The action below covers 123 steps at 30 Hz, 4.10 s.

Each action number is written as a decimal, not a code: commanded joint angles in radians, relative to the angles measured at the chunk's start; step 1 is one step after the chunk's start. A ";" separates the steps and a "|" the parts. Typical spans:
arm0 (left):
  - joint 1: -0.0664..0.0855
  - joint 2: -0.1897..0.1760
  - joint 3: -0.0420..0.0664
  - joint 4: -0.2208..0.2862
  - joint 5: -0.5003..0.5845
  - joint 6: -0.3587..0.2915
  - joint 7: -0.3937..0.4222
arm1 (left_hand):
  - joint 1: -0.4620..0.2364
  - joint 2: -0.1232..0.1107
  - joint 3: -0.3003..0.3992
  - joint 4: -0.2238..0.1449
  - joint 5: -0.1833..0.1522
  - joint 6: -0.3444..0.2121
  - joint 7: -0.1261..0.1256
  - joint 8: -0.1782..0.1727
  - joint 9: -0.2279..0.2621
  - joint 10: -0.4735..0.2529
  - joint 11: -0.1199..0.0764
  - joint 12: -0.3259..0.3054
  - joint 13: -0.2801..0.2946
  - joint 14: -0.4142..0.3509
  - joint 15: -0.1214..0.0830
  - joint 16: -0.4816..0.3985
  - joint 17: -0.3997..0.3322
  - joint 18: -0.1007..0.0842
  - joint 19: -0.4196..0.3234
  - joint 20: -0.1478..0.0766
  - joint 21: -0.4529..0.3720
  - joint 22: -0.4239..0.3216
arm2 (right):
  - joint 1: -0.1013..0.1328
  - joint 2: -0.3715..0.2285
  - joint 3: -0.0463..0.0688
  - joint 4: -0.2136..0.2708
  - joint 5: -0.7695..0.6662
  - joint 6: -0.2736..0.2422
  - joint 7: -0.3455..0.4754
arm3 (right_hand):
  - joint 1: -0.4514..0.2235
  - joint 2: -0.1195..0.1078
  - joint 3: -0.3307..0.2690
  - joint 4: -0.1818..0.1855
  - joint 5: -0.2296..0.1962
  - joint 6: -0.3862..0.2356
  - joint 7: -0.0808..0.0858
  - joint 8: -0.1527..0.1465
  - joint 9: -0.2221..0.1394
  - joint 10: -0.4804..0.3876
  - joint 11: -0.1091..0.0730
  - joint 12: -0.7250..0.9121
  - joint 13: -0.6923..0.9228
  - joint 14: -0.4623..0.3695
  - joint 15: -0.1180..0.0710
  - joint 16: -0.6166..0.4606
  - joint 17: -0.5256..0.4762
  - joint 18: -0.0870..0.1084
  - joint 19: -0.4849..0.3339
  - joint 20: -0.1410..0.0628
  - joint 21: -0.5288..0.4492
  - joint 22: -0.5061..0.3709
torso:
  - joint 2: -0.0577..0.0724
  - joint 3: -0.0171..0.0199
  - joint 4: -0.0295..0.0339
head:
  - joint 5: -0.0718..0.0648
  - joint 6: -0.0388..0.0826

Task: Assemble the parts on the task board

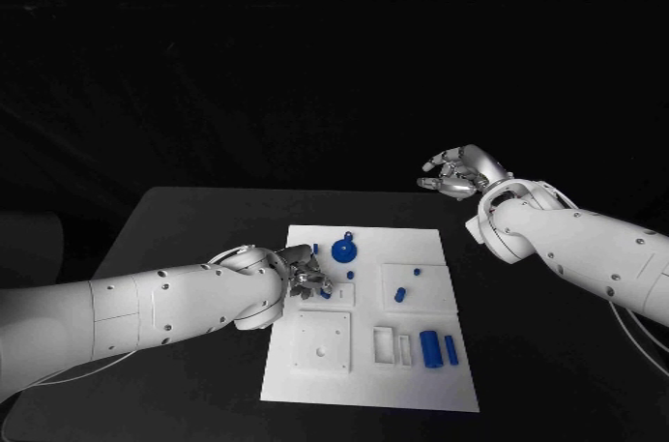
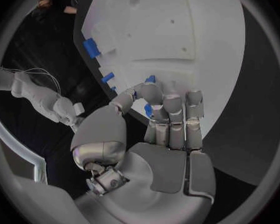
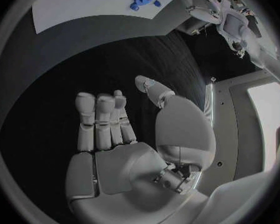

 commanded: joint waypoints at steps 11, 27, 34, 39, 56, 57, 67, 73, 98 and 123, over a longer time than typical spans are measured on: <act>-0.003 -0.010 -0.001 0.027 0.010 -0.061 0.021 | 0.000 0.011 0.007 -0.001 -0.004 0.137 -0.118 0.003 0.194 -0.050 -0.044 0.007 -0.003 -0.002 -0.015 0.007 -0.003 0.006 -0.008 -0.132 0.005 0.015 | 0.000 -0.002 0.000 0.000 -0.006 0.011 0.003 | -0.003 0.013 -0.008 -0.001 0.006 0.000 0.009 -0.001 0.001 -0.007 0.000 0.006 -0.002 0.003 0.000 -0.005 0.002 0.100 -0.004 -0.003 -0.004 0.002 | 0.000 -0.0002 0.0002 | -0.003 0.002; -0.007 -0.008 -0.001 0.021 0.001 -0.079 0.017 | 0.007 0.007 0.010 0.000 -0.018 0.135 -0.119 -0.001 0.197 -0.054 -0.046 0.011 -0.009 -0.002 -0.016 0.010 -0.010 0.007 -0.007 -0.132 0.010 0.014 | 0.000 -0.002 0.000 -0.001 -0.006 0.014 0.000 | -0.007 0.014 -0.011 0.000 0.016 0.001 0.009 -0.001 0.002 -0.007 0.000 0.008 -0.003 0.005 -0.001 -0.005 0.003 0.100 -0.003 -0.004 -0.005 0.003 | 0.000 -0.0001 0.0007 | -0.004 0.001; -0.008 -0.007 -0.001 0.019 0.001 -0.080 0.021 | 0.008 0.007 0.010 0.000 -0.021 0.135 -0.118 -0.002 0.197 -0.054 -0.046 0.011 -0.010 -0.002 -0.016 0.010 -0.012 0.008 -0.007 -0.132 0.010 0.014 | 0.000 -0.001 0.000 -0.001 -0.006 0.016 -0.002 | -0.007 0.014 -0.012 0.000 0.017 0.001 0.009 -0.001 0.002 -0.007 0.000 0.008 -0.004 0.005 -0.001 -0.005 0.003 0.100 -0.002 -0.004 -0.005 0.003 | 0.000 0.0001 0.0004 | -0.007 0.000; -0.011 -0.004 -0.001 0.013 0.001 -0.081 0.022 | 0.008 0.007 0.010 0.001 -0.022 0.135 -0.118 -0.002 0.198 -0.054 -0.046 0.011 -0.011 -0.003 -0.016 0.010 -0.013 0.007 -0.007 -0.132 0.011 0.014 | 0.000 0.001 0.000 -0.001 -0.006 0.017 -0.002 | -0.007 0.014 -0.012 0.000 0.018 0.001 0.009 -0.001 0.002 -0.007 0.000 0.008 -0.004 0.005 -0.001 -0.005 0.004 0.100 -0.002 -0.004 -0.005 0.003 | -0.001 0.0002 0.0008 | -0.006 0.001; -0.020 0.000 -0.001 0.002 -0.004 -0.070 0.022 | 0.007 0.008 0.010 0.000 -0.023 0.136 -0.119 -0.002 0.199 -0.054 -0.046 0.013 -0.013 -0.002 -0.017 0.011 -0.015 0.008 -0.007 -0.133 0.012 0.013 | 0.000 0.001 0.000 -0.002 -0.006 0.019 -0.004 | -0.008 0.015 -0.014 0.000 0.020 0.001 0.008 0.000 0.002 -0.007 0.000 0.009 -0.005 0.005 -0.001 -0.005 0.004 0.100 -0.002 -0.005 -0.005 0.004 | 0.000 0.0008 0.0002 | -0.006 -0.002; -0.020 0.000 -0.001 0.002 -0.004 -0.072 0.021 | 0.007 0.008 0.010 0.000 -0.023 0.136 -0.119 -0.002 0.199 -0.054 -0.046 0.013 -0.013 -0.002 -0.017 0.011 -0.015 0.008 -0.007 -0.133 0.012 0.013 | 0.000 0.001 0.000 -0.002 -0.006 0.019 -0.004 | -0.008 0.015 -0.014 0.000 0.020 0.001 0.008 0.000 0.002 -0.007 0.000 0.009 -0.005 0.005 -0.001 -0.005 0.004 0.100 -0.002 -0.005 -0.005 0.004 | 0.000 0.0008 0.0006 | -0.007 -0.002; -0.020 0.002 -0.001 0.001 -0.007 -0.057 0.021 | 0.007 0.008 0.010 0.000 -0.023 0.136 -0.119 -0.003 0.200 -0.054 -0.047 0.014 -0.014 -0.002 -0.018 0.012 -0.016 0.008 -0.007 -0.133 0.013 0.013 | 0.000 0.002 0.000 -0.003 -0.006 0.022 -0.005 | -0.009 0.016 -0.015 0.000 0.021 0.001 0.008 0.000 0.002 -0.007 0.000 0.010 -0.006 0.006 -0.001 -0.005 0.005 0.100 -0.001 -0.005 -0.005 0.004 | 0.000 0.0002 0.0005 | -0.007 -0.002; -0.020 0.002 -0.001 0.004 -0.031 -0.035 0.019 | 0.012 0.002 0.012 -0.001 -0.021 0.137 -0.120 -0.003 0.202 -0.054 -0.047 0.017 -0.016 -0.001 -0.018 0.014 -0.019 0.009 -0.007 -0.134 0.014 0.012 | 0.000 0.003 0.000 -0.004 -0.006 0.024 -0.006 | -0.009 0.016 -0.015 0.000 0.021 0.001 0.008 0.000 0.002 -0.007 0.000 0.010 -0.006 0.006 -0.001 -0.006 0.005 0.100 -0.001 -0.005 -0.005 0.005 | 0.000 0.0000 0.0005 | -0.007 -0.003; -0.021 0.007 -0.001 -0.002 -0.033 -0.026 0.008 | 0.017 -0.002 0.012 0.000 -0.011 0.141 -0.120 -0.004 0.206 -0.053 -0.048 0.025 -0.021 0.000 -0.019 0.021 -0.025 0.009 -0.005 -0.134 0.019 0.011 | 0.000 0.005 0.000 -0.005 -0.007 0.028 -0.009 | -0.010 0.017 -0.017 -0.001 0.023 0.000 0.008 0.000 0.002 -0.007 -0.001 0.011 -0.007 0.007 -0.001 -0.006 0.006 0.100 0.000 -0.007 -0.006 0.006 | 0.000 0.0006 0.0002 | -0.005 -0.006; -0.020 0.027 -0.001 -0.009 -0.023 0.013 0.010 | -0.023 0.013 0.005 0.006 -0.044 0.170 -0.129 0.011 0.230 -0.047 -0.047 0.085 -0.015 0.006 -0.022 0.065 -0.035 0.007 0.003 -0.133 0.017 0.002 | 0.000 0.007 0.000 -0.005 -0.007 0.032 -0.010 | -0.014 0.019 -0.018 0.002 0.040 0.000 0.008 0.000 0.003 -0.007 -0.001 0.014 -0.011 0.007 -0.001 -0.007 0.008 0.100 0.001 -0.008 -0.009 0.008 | 0.000 0.0003 0.0003 | -0.008 -0.009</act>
